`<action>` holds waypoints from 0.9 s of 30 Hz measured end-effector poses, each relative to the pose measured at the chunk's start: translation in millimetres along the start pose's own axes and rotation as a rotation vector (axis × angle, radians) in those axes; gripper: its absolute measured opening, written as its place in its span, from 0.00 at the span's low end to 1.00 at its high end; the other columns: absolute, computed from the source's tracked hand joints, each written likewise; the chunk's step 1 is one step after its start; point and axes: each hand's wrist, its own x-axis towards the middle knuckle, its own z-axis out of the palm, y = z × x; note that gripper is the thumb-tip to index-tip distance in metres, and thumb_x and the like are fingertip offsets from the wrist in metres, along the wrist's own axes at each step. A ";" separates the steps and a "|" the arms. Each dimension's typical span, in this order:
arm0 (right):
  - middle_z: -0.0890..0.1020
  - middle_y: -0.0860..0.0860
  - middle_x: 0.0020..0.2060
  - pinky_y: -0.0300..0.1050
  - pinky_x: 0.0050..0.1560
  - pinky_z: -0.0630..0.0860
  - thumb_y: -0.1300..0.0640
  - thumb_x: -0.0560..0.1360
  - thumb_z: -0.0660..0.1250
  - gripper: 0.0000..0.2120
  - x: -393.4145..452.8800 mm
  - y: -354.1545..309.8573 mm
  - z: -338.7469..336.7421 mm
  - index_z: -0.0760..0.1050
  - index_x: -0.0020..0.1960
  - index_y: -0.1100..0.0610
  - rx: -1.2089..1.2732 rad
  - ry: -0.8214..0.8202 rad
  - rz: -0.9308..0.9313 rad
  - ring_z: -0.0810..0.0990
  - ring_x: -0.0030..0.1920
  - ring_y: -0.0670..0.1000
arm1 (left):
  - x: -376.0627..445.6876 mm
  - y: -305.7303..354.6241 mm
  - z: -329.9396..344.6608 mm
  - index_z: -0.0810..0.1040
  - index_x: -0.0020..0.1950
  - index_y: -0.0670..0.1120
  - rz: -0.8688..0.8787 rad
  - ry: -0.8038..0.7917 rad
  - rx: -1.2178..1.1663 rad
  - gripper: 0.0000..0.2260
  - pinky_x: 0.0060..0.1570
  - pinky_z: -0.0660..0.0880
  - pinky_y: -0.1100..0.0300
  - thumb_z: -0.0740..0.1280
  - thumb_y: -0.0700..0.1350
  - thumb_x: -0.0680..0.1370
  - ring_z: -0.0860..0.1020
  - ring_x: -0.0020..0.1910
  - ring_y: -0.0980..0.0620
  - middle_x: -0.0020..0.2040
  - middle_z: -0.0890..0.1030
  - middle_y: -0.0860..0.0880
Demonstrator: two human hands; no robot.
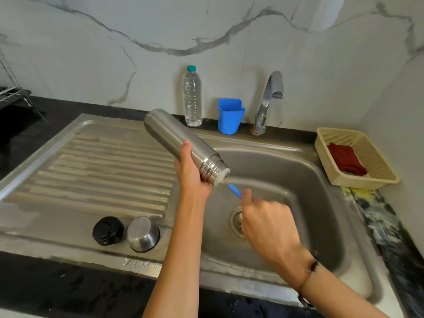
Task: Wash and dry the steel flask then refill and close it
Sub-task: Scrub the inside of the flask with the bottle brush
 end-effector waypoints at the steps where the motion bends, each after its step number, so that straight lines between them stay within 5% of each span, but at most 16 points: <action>1: 0.72 0.51 0.17 0.34 0.24 0.45 0.62 0.56 0.68 0.12 3.4 -2.4 -3.8 0.80 0.39 0.65 0.002 0.004 0.005 0.67 0.12 0.54 | -1.8 -3.5 2.5 0.70 0.69 0.42 0.003 0.004 0.029 0.32 0.41 0.78 0.54 0.72 0.55 0.69 0.81 0.46 0.45 0.52 0.79 0.42; 4: 0.72 0.51 0.20 0.35 0.21 0.48 0.64 0.63 0.51 0.21 0.0 -0.8 -2.9 0.80 0.45 0.64 0.043 0.074 -0.010 0.67 0.14 0.53 | -1.0 -1.9 5.7 0.71 0.67 0.41 0.008 0.003 0.025 0.26 0.38 0.78 0.55 0.70 0.52 0.74 0.81 0.43 0.46 0.51 0.79 0.42; 10: 0.74 0.50 0.22 0.36 0.21 0.53 0.63 0.63 0.50 0.25 1.0 9.4 1.2 0.81 0.50 0.62 0.063 0.141 -0.019 0.70 0.18 0.53 | -5.5 -5.3 10.7 0.70 0.68 0.42 0.051 0.032 0.044 0.23 0.38 0.78 0.56 0.68 0.50 0.76 0.81 0.43 0.48 0.50 0.79 0.44; 15: 0.73 0.50 0.23 0.37 0.18 0.56 0.63 0.63 0.54 0.22 -6.3 15.1 9.2 0.80 0.51 0.60 0.143 0.180 -0.022 0.70 0.19 0.53 | -9.8 1.5 11.4 0.70 0.68 0.42 0.093 0.079 0.009 0.22 0.34 0.78 0.59 0.67 0.49 0.77 0.81 0.40 0.50 0.48 0.79 0.45; 19: 0.76 0.53 0.26 0.41 0.20 0.57 0.61 0.65 0.70 0.11 6.7 4.8 9.1 0.78 0.48 0.57 0.156 0.031 0.065 0.75 0.24 0.58 | -16.4 -5.1 16.5 0.70 0.66 0.40 0.098 0.104 0.078 0.21 0.32 0.77 0.60 0.67 0.48 0.77 0.80 0.38 0.50 0.49 0.78 0.43; 22: 0.76 0.58 0.34 0.48 0.36 0.68 0.56 0.76 0.60 0.08 11.6 10.3 9.4 0.76 0.48 0.58 0.517 -0.104 0.130 0.73 0.38 0.62 | -15.0 1.7 13.9 0.70 0.67 0.41 0.099 0.092 0.047 0.22 0.35 0.78 0.58 0.67 0.48 0.77 0.80 0.40 0.49 0.49 0.78 0.43; 27: 0.70 0.57 0.25 0.41 0.29 0.65 0.59 0.75 0.63 0.16 22.6 14.4 9.8 0.72 0.32 0.68 0.984 -0.190 0.266 0.66 0.26 0.51 | -20.6 -1.0 19.2 0.70 0.65 0.41 0.115 0.077 0.078 0.19 0.32 0.77 0.60 0.67 0.47 0.77 0.80 0.37 0.51 0.48 0.78 0.44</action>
